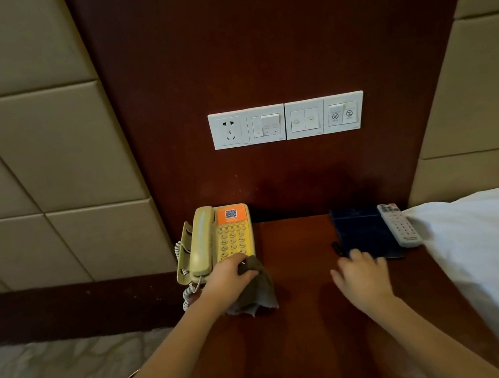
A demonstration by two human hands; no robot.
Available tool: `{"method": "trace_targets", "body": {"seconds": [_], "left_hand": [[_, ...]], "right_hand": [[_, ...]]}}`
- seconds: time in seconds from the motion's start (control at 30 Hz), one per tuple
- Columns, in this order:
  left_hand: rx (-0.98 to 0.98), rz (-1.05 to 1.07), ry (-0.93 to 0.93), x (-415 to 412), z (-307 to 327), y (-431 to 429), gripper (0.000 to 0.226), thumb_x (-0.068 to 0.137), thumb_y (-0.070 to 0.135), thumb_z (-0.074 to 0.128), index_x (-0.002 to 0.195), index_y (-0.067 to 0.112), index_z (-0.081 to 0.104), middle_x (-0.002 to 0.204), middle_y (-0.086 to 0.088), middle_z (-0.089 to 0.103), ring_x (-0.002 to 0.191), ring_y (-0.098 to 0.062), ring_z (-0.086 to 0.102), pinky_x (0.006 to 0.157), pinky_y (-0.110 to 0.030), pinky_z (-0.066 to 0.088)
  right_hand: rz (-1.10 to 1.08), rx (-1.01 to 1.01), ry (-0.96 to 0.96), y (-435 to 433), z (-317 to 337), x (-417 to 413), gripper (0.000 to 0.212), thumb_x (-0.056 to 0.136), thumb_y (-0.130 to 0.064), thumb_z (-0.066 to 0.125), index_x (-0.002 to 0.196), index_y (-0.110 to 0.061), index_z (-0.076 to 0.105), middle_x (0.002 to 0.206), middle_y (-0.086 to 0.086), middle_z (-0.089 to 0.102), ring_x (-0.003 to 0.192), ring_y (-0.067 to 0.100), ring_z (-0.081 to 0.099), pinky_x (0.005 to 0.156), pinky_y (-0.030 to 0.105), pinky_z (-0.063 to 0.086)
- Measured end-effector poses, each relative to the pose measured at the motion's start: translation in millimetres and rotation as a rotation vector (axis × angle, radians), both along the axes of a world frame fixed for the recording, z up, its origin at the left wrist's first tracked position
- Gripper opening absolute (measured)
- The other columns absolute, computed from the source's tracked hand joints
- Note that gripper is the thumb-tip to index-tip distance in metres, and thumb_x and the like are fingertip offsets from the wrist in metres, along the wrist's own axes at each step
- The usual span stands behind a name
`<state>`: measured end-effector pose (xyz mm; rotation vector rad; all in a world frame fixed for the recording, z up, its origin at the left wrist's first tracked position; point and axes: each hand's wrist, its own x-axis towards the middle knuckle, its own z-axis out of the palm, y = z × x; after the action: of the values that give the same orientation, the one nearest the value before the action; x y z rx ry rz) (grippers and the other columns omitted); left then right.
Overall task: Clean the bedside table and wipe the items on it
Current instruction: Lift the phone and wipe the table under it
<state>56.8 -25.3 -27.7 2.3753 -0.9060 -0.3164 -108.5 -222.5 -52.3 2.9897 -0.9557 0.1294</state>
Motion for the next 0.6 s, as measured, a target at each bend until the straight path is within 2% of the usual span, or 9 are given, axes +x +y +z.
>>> {"method": "trace_targets", "body": {"seconds": [0.07,0.17,0.23,0.3,0.33,0.4,0.5,0.6], "left_hand": [[-0.052,0.002,0.019,-4,4,1,0.032,0.092,0.025,0.059,0.122,0.016,0.055,0.123,-0.003,0.057,0.113,-0.019,0.052,0.094,-0.03,0.045],[-0.147,0.001,0.024,-11,17,4,0.032,0.09,0.021,0.062,0.121,0.015,0.056,0.121,-0.003,0.058,0.114,-0.019,0.052,0.096,-0.031,0.043],[-0.219,0.005,0.036,-17,29,10,0.034,0.088,0.017,0.064,0.121,0.013,0.057,0.117,-0.004,0.059,0.11,-0.019,0.054,0.094,-0.031,0.044],[-0.295,-0.012,0.084,-21,41,20,0.044,0.086,0.013,0.067,0.128,0.014,0.052,0.114,-0.005,0.057,0.107,-0.02,0.056,0.093,-0.03,0.046],[-0.302,-0.037,0.105,-22,46,27,0.051,0.086,0.012,0.067,0.134,0.016,0.048,0.115,-0.004,0.055,0.108,-0.019,0.055,0.095,-0.03,0.046],[-0.23,-0.111,0.109,-21,54,40,0.05,0.087,0.012,0.067,0.133,0.016,0.05,0.115,-0.003,0.056,0.112,-0.018,0.053,0.099,-0.033,0.045],[-0.174,-0.119,0.168,-21,62,57,0.025,0.087,0.014,0.066,0.11,0.007,0.061,0.102,-0.005,0.061,0.102,-0.019,0.056,0.09,-0.032,0.048],[-0.178,-0.051,0.214,-19,66,74,0.021,0.086,0.023,0.068,0.102,0.011,0.059,0.092,0.004,0.06,0.088,-0.008,0.057,0.071,-0.015,0.048]], "right_hand": [[0.155,0.163,-0.081,22,8,12,0.04,0.098,-0.046,0.04,0.131,-0.026,0.048,0.128,-0.002,0.049,0.122,0.018,0.047,0.099,0.039,0.036],[0.276,0.484,-0.144,61,24,32,0.059,0.092,-0.049,0.052,0.144,-0.029,0.032,0.14,-0.004,0.042,0.132,0.019,0.039,0.107,0.045,0.034],[0.297,0.639,-0.223,80,34,41,0.051,0.089,-0.047,0.058,0.133,-0.027,0.044,0.127,-0.003,0.051,0.12,0.017,0.049,0.1,0.041,0.043],[0.302,0.733,-0.313,91,43,45,0.023,0.09,-0.036,0.061,0.109,-0.025,0.055,0.106,-0.006,0.059,0.098,0.011,0.056,0.079,0.025,0.05],[0.307,0.742,-0.343,94,48,45,0.013,0.091,-0.03,0.061,0.1,-0.024,0.055,0.097,-0.008,0.059,0.09,0.008,0.056,0.069,0.019,0.047],[0.313,0.734,-0.395,97,55,44,0.007,0.091,-0.023,0.06,0.093,-0.022,0.054,0.089,-0.011,0.057,0.085,0.007,0.055,0.062,0.014,0.042],[0.348,0.7,-0.444,107,66,44,0.009,0.095,-0.018,0.055,0.101,-0.02,0.062,0.096,-0.006,0.062,0.093,0.012,0.06,0.071,0.021,0.051],[0.43,0.465,-0.379,118,68,47,0.022,0.099,-0.025,0.047,0.108,-0.019,0.067,0.1,-0.002,0.068,0.093,0.015,0.063,0.078,0.029,0.053]]}}
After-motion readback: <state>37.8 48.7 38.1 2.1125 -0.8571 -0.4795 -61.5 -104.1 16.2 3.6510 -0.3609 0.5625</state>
